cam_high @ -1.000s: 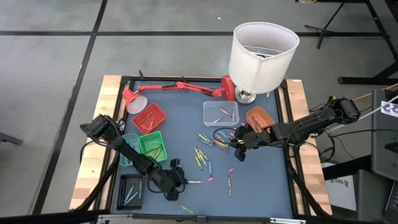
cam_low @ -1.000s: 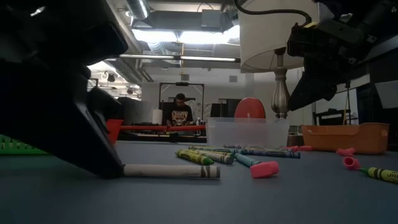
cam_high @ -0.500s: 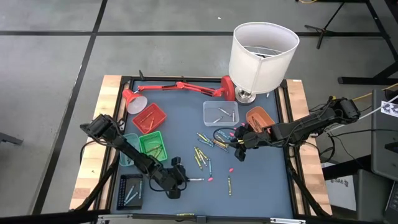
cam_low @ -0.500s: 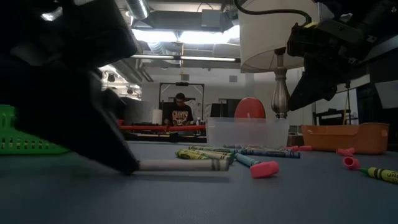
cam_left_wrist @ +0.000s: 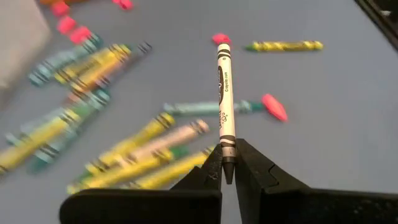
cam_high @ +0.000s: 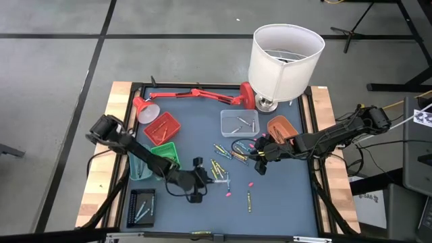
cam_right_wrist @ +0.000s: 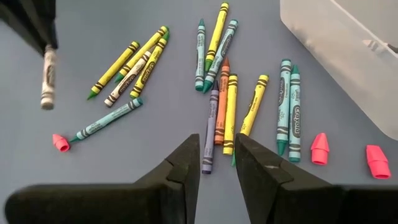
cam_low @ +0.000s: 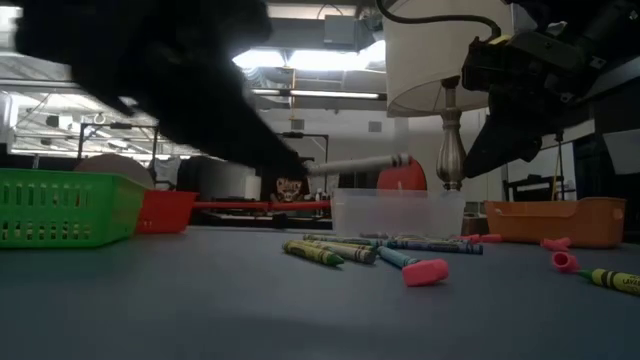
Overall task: Sort crayons
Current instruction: Put the gray crayon into the transparent bin
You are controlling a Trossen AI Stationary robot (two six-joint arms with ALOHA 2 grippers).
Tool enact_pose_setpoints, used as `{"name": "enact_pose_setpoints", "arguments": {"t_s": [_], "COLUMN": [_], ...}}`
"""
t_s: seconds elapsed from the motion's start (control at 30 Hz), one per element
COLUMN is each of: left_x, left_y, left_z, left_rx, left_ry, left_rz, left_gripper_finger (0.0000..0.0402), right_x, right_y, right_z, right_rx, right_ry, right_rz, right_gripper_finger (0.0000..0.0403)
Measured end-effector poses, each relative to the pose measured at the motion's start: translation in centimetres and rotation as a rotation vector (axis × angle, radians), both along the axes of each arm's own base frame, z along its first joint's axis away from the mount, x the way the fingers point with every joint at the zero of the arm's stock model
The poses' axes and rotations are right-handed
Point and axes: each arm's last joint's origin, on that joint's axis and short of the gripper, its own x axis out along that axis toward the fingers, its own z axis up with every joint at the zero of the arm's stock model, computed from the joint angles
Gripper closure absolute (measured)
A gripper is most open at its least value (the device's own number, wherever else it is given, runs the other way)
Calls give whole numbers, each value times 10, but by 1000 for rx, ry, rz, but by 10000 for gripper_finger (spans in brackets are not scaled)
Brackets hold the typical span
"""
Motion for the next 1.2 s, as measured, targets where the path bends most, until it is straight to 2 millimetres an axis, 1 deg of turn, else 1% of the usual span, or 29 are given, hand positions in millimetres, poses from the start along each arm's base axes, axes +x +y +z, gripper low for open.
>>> {"name": "enact_pose_setpoints", "arguments": {"t_s": [0.17,0.37,0.47,0.6,0.73,0.83,0.9,1.0,1.1,1.2], "left_x": [11,24,30,37,40,40,39,38,38,38], "left_y": [29,68,93,127,162,184,195,205,210,210], "left_z": [11,16,18,26,32,36,38,40,40,40], "left_rx": [83,187,224,255,254,229,198,138,113,112], "left_ry": [-23,-52,-66,-130,-192,-235,-263,-290,-297,-297], "left_rz": [31,85,136,221,326,349,337,349,351,348], "left_gripper_finger": [395,395,395,395,395,395,395,395,390,373], "right_x": [0,0,0,0,0,1,1,0,1,1], "right_y": [0,0,0,0,0,0,0,0,0,0], "right_z": [0,0,0,0,0,0,0,0,0,0], "right_rx": [0,0,1,5,7,7,7,7,7,8], "right_ry": [0,0,-1,-1,-6,-8,-8,-8,-8,-8], "right_rz": [0,0,-1,-5,-6,-5,-6,-5,-6,-6], "right_gripper_finger": [303,303,303,303,304,304,303,303,303,303]}}
